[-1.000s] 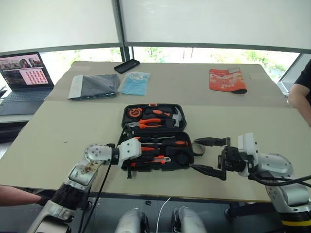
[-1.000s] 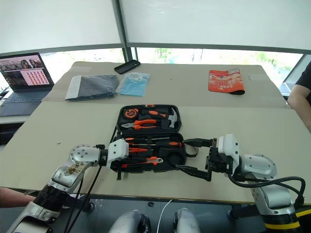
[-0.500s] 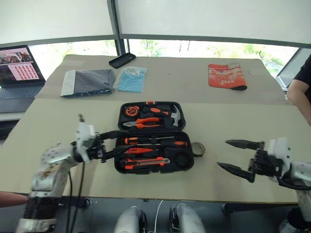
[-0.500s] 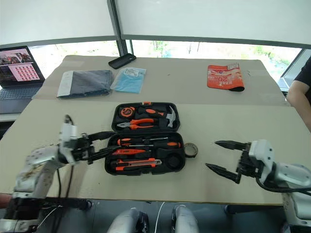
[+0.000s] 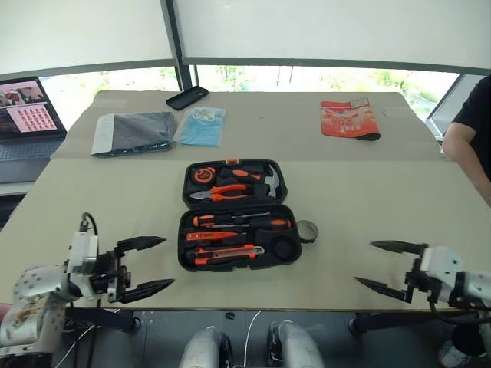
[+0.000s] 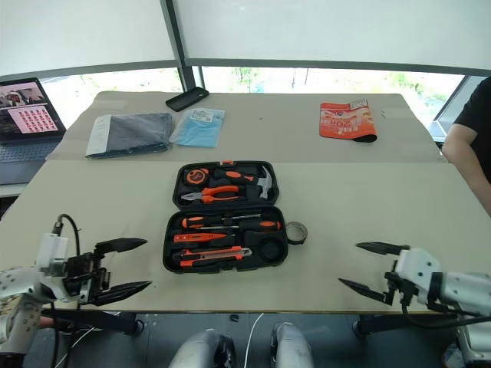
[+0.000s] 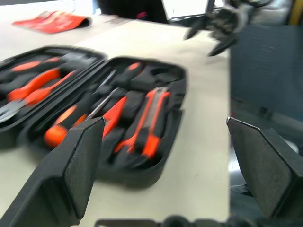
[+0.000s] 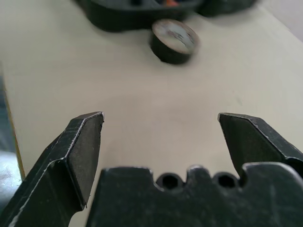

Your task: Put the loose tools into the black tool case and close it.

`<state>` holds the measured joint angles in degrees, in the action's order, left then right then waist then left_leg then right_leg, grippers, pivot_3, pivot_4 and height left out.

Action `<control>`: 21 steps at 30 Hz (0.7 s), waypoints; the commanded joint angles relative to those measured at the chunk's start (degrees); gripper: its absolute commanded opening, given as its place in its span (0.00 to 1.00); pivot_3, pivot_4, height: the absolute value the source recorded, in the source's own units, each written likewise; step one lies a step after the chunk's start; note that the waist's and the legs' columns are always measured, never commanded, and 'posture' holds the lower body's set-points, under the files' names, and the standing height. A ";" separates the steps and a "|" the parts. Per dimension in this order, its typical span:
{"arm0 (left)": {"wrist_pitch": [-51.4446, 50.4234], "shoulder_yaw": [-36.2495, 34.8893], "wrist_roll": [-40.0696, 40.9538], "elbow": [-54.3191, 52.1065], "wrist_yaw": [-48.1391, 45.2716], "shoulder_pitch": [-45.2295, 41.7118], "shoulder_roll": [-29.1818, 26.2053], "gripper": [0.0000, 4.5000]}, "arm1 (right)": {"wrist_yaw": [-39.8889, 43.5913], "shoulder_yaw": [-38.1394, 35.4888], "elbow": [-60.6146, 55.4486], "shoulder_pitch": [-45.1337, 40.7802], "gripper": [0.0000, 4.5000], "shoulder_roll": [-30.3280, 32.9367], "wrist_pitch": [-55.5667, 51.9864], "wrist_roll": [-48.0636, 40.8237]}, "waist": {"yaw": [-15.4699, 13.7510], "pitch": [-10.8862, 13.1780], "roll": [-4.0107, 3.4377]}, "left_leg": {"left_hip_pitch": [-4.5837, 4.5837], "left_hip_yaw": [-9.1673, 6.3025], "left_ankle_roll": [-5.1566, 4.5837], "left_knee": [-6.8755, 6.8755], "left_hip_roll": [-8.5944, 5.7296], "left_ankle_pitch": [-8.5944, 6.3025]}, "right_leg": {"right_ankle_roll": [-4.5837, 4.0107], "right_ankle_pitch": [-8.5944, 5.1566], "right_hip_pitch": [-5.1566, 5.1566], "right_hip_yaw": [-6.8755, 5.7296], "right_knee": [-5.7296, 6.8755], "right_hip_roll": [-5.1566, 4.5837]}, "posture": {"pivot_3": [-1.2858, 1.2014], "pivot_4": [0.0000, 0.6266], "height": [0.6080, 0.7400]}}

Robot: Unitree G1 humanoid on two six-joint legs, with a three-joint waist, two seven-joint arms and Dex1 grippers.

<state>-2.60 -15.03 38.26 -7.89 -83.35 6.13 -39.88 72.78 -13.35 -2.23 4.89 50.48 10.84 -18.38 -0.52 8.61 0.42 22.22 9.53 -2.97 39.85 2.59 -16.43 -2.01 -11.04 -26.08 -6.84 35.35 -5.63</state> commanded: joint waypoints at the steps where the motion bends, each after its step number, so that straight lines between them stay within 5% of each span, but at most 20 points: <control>1: -0.69 2.32 0.12 -5.44 2.73 -1.70 1.10 0.98 | 0.67 5.05 -8.07 -5.03 1.00 4.75 -11.25 -0.26 | -0.19 0.00 0.01 | 0.01 -0.03 0.03 0.00 0.00 0.02 | -0.08 0.06 -0.01 -0.01 0.03 0.02 | 0.52 0.24 1.00; 5: -1.06 5.38 -1.13 -8.40 4.36 -1.83 1.54 0.98 | -1.59 13.76 -12.74 -14.49 1.00 6.06 -25.08 1.94 | -0.23 0.00 0.02 | 0.05 -0.10 -0.18 -0.02 0.03 0.18 | 0.04 0.17 -0.09 -0.05 0.15 0.16 | 0.52 0.24 1.00; 11: -1.20 6.67 -1.16 -9.66 5.73 -1.63 1.58 0.98 | 0.10 25.63 -9.06 -25.60 1.00 4.56 -28.88 9.79 | -0.13 0.02 0.04 | 0.13 -0.09 -0.22 -0.02 0.04 0.20 | -0.14 0.07 -0.15 -0.10 0.11 0.33 | 0.52 0.24 1.00; 19: -0.99 7.56 -1.82 -8.90 6.30 -3.33 1.81 0.98 | 2.06 31.80 -3.85 -31.93 1.00 1.94 -29.64 14.22 | -0.21 0.03 0.07 | 0.21 -0.03 -0.14 0.11 -0.03 0.25 | -0.06 0.09 -0.12 -0.19 0.05 0.32 | 0.52 0.24 1.00; 21: -1.14 7.69 -1.85 -9.28 6.72 -3.59 1.90 1.00 | 1.66 32.33 -2.73 -33.11 0.88 1.40 -29.59 15.26 | -0.21 0.03 0.07 | 0.21 -0.03 -0.13 0.11 -0.03 0.25 | -0.06 0.09 -0.12 -0.19 0.06 0.31 | 0.52 0.24 1.00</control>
<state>-3.96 -7.51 36.09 -15.89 -77.04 2.94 -38.04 74.37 19.32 -5.45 -26.64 52.09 -18.27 -4.13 -0.73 8.65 0.48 22.44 9.49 -3.10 39.96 2.56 -16.17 -2.07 -10.95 -26.20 -7.03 35.41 -5.32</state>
